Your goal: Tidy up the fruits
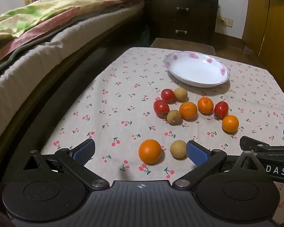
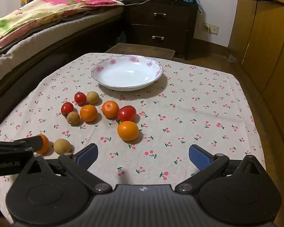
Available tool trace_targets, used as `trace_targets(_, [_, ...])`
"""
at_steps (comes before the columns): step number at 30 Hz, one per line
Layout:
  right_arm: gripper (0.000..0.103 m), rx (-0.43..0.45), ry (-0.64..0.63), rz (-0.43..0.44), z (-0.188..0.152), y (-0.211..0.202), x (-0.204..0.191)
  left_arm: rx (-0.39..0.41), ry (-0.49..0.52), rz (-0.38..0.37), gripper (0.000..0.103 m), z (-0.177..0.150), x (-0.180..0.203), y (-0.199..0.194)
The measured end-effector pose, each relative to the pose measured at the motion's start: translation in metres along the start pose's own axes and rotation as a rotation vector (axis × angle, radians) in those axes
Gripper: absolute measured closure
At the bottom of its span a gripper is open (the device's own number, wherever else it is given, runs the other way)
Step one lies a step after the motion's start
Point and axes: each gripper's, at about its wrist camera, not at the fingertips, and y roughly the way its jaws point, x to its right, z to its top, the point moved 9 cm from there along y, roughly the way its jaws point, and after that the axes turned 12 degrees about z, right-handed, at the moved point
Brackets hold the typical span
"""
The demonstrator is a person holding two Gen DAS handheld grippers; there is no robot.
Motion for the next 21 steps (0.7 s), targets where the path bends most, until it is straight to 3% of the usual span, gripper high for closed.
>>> trace_targets(21, [0.0,-0.015,0.01,0.003,-0.0021,0.0027,-0.0005,-0.018,-0.001,-0.003,0.0,-0.0022,0.0004,0.0014])
